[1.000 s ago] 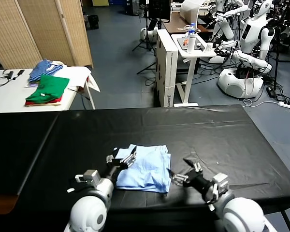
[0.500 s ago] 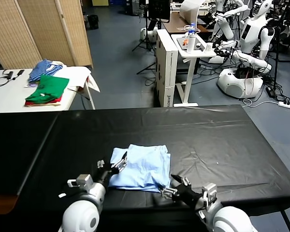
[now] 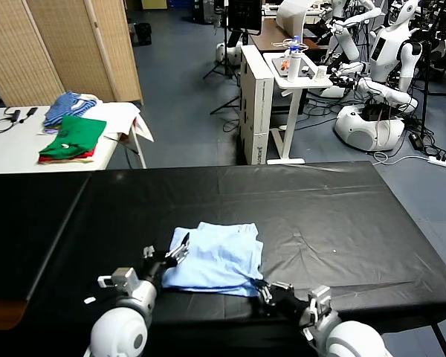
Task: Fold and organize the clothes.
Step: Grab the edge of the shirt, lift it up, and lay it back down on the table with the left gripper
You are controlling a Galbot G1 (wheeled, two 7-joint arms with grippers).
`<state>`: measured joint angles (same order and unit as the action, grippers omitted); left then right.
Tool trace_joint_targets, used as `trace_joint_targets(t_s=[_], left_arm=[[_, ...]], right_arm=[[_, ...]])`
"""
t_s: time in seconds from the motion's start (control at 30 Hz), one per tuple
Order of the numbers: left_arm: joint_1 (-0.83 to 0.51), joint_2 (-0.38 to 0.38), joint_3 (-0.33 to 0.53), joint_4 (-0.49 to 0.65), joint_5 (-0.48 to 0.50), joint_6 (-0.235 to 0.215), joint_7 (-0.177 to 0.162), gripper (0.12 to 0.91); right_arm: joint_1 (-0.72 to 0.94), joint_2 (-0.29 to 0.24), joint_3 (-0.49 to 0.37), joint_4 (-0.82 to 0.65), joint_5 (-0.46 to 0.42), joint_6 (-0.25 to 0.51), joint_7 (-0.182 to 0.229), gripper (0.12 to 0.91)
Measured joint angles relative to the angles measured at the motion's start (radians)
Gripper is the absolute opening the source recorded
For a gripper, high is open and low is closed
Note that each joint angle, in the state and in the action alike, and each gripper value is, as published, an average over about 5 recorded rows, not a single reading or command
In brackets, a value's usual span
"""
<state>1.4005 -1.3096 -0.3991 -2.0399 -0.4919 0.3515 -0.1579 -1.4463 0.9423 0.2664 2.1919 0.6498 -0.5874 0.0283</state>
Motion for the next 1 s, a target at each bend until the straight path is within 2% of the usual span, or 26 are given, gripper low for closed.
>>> trace_joint_targets(t_s=[0.1, 0.37, 0.47, 0.57, 0.73, 1.0], left_arm=[[-0.001, 0.003, -0.01, 0.014, 0.004, -0.007, 0.008, 0.907], [0.022, -0.015, -0.033, 0.027, 0.021, -0.016, 0.041, 0.907], [0.039, -0.031, -0.041, 0.02, 0.024, -0.021, 0.049, 0.907], [0.056, -0.053, -0.046, 0.023, 0.039, -0.031, 0.058, 0.907], [0.074, -0.089, -0.051, 0.042, 0.045, -0.039, 0.068, 0.907], [0.064, -0.113, -0.054, 0.063, -0.038, -0.029, 0.063, 0.907]], right_arm=[[-0.001, 0.003, 0.01, 0.009, -0.003, 0.0, 0.0, 0.246], [-0.034, -0.004, 0.076, 0.071, 0.004, 0.018, -0.004, 0.747], [-0.052, -0.001, 0.112, 0.098, 0.012, 0.026, -0.005, 0.869], [-0.067, 0.004, 0.151, 0.118, 0.026, 0.033, -0.004, 0.9], [-0.081, 0.011, 0.21, 0.136, 0.045, 0.041, -0.004, 0.907], [-0.093, 0.024, 0.252, 0.143, 0.046, 0.045, -0.004, 0.907]])
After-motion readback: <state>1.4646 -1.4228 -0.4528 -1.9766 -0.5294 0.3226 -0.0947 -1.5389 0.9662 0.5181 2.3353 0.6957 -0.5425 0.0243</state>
